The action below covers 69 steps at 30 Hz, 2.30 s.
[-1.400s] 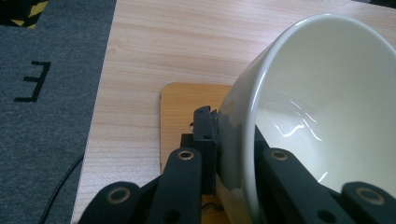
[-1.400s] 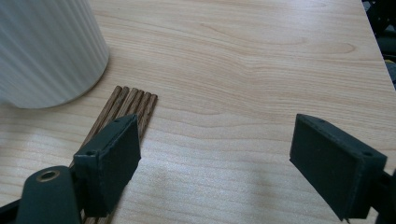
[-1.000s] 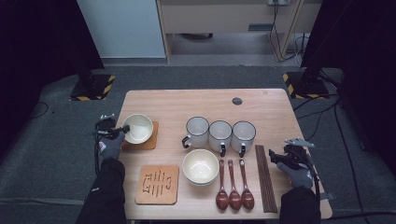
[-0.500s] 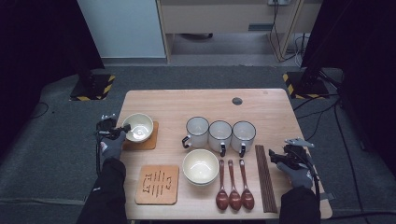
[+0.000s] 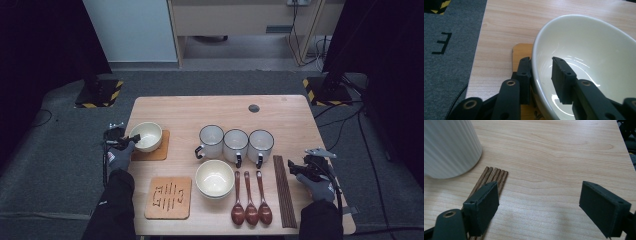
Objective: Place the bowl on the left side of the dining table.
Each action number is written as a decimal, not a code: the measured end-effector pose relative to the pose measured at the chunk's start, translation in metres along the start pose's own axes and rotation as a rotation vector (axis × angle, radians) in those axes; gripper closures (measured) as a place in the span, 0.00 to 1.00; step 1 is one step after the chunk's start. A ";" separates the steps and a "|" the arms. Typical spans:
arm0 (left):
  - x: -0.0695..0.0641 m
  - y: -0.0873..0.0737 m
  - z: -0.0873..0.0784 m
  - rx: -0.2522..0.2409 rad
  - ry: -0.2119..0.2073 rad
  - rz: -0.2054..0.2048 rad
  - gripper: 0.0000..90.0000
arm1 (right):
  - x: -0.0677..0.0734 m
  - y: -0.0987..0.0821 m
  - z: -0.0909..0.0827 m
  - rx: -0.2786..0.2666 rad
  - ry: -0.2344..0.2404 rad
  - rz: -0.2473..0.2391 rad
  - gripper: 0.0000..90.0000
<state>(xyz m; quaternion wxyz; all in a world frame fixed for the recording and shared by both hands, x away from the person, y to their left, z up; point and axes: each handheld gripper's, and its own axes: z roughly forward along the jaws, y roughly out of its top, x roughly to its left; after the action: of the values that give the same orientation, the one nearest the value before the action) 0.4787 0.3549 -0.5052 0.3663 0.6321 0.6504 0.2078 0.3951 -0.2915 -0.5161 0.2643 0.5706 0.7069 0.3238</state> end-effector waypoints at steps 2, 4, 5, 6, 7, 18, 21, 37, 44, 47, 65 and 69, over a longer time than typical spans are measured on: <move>-0.001 0.001 -0.002 -0.011 0.002 0.004 0.72 | 0.000 0.000 0.000 -0.002 0.000 0.000 0.18; -0.002 0.002 -0.004 -0.023 0.003 0.013 0.70 | 0.000 0.001 -0.001 -0.010 0.001 0.003 0.18; -0.002 0.003 -0.007 -0.029 0.003 0.018 0.69 | 0.000 0.001 -0.002 -0.012 0.003 0.004 0.18; -0.003 0.004 -0.008 -0.037 0.002 0.015 0.68 | 0.000 0.001 -0.002 -0.015 0.004 0.004 0.18; -0.003 0.005 -0.010 -0.043 0.005 0.024 0.68 | 0.000 0.001 -0.002 -0.015 0.005 0.006 0.18; -0.010 0.010 -0.035 -0.109 0.010 0.055 0.62 | 0.003 0.005 -0.013 -0.059 0.013 0.008 0.18; -0.014 0.010 -0.043 -0.130 0.000 0.064 0.62 | 0.005 0.007 -0.016 -0.071 0.020 0.008 0.18; -0.052 -0.004 -0.080 -0.176 -0.054 0.147 0.58 | 0.014 0.010 -0.036 -0.122 0.050 0.009 0.20; -0.071 -0.014 -0.089 -0.186 -0.087 0.168 0.55 | 0.023 0.011 -0.043 -0.139 0.078 -0.004 0.21; -0.080 -0.018 -0.091 -0.182 -0.106 0.188 0.53 | 0.027 0.011 -0.046 -0.142 0.088 -0.004 0.21; -0.107 -0.052 -0.090 -0.165 -0.154 0.227 0.50 | 0.058 0.005 -0.056 -0.131 0.171 -0.049 0.26; -0.110 -0.056 -0.090 -0.158 -0.154 0.243 0.49 | 0.067 0.002 -0.058 -0.117 0.188 -0.063 0.26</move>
<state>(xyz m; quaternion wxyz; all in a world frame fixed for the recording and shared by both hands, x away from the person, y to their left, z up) 0.3675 0.2584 -0.4649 0.4357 0.6895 0.5208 0.2519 0.3393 -0.2349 -0.4775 0.2395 0.4988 0.7261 0.4082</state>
